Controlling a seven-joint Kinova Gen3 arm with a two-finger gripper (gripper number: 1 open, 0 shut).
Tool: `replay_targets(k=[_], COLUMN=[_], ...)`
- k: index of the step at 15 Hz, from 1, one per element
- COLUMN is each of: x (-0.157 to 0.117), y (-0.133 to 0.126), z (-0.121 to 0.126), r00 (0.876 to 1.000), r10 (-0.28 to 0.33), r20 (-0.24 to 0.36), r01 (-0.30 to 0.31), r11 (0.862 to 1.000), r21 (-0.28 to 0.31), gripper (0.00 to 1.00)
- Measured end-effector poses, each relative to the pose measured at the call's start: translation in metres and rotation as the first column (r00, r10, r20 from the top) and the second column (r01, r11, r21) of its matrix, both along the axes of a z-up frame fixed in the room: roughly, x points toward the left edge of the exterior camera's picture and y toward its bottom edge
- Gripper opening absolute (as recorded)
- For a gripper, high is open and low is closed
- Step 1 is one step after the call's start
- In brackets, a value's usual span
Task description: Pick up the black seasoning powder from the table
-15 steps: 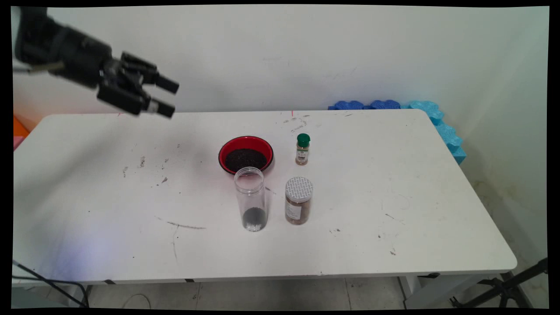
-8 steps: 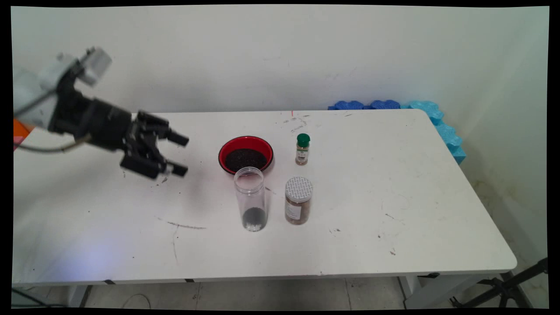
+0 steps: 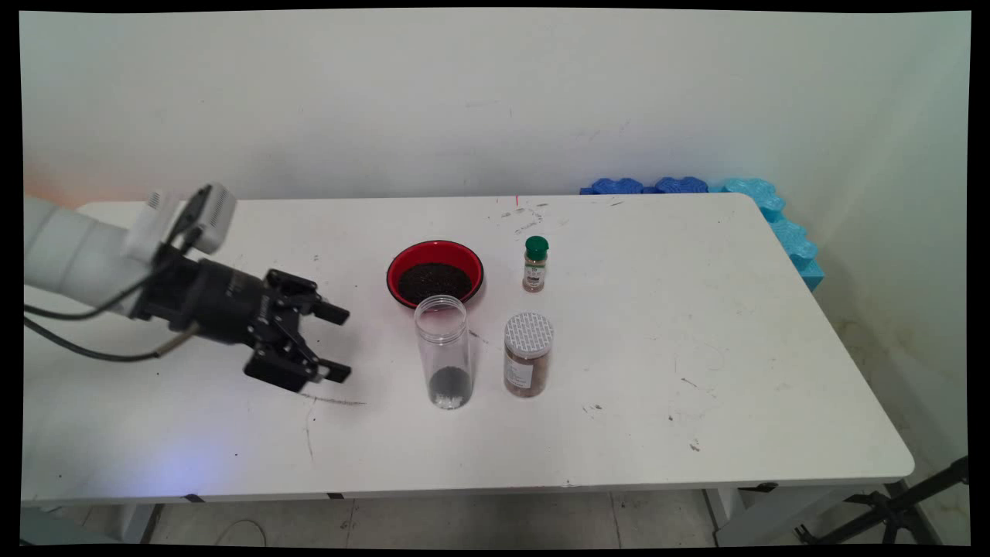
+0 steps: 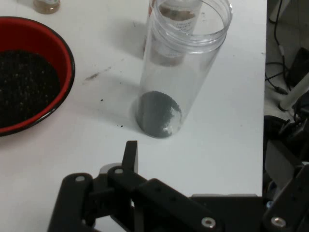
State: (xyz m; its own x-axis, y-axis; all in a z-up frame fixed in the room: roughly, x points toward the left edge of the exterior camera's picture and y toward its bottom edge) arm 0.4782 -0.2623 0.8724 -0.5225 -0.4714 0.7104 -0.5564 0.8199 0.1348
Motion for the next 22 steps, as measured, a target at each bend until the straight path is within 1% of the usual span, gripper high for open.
replay_targets(k=[2, 5, 7, 12, 16, 22], x=[-0.011, -0.024, -0.035, -0.057, -0.069, -0.080], y=[-0.003, -0.009, -0.017, -0.036, -0.046, -0.052], z=[-0.012, -0.023, -0.031, -0.045, -0.053, -0.059], r00=[1.000, 1.000, 1.000, 0.999, 0.999, 0.998], r10=[-0.001, -0.005, -0.001, 0.000, -0.002, -0.011], r20=[-0.004, -0.008, -0.013, -0.032, -0.047, -0.064], r01=[0.001, 0.005, 0.001, -0.003, -0.002, 0.007], r11=[1.000, 1.000, 0.999, 0.997, 0.997, 0.997], r21=[-0.011, -0.031, -0.049, -0.071, -0.077, -0.071], gripper=[1.00, 1.00, 1.00, 1.00, 1.00, 1.00])
